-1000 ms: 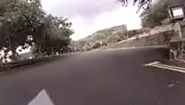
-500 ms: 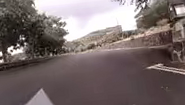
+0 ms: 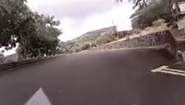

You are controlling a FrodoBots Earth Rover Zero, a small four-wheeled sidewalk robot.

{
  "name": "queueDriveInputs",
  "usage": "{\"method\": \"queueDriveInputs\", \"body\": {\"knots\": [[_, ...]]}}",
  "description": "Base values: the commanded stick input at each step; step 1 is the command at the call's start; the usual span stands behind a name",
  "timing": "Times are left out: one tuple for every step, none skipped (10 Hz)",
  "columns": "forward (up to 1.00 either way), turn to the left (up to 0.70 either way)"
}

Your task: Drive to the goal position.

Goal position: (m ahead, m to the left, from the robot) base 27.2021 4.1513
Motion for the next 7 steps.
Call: {"method": "queueDriveInputs", "body": {"knots": [[1.00,-0.19],[1.00,-0.19],[1.00,-0.19],[1.00,-0.19],[1.00,-0.19],[1.00,-0.19],[1.00,-0.19]]}}
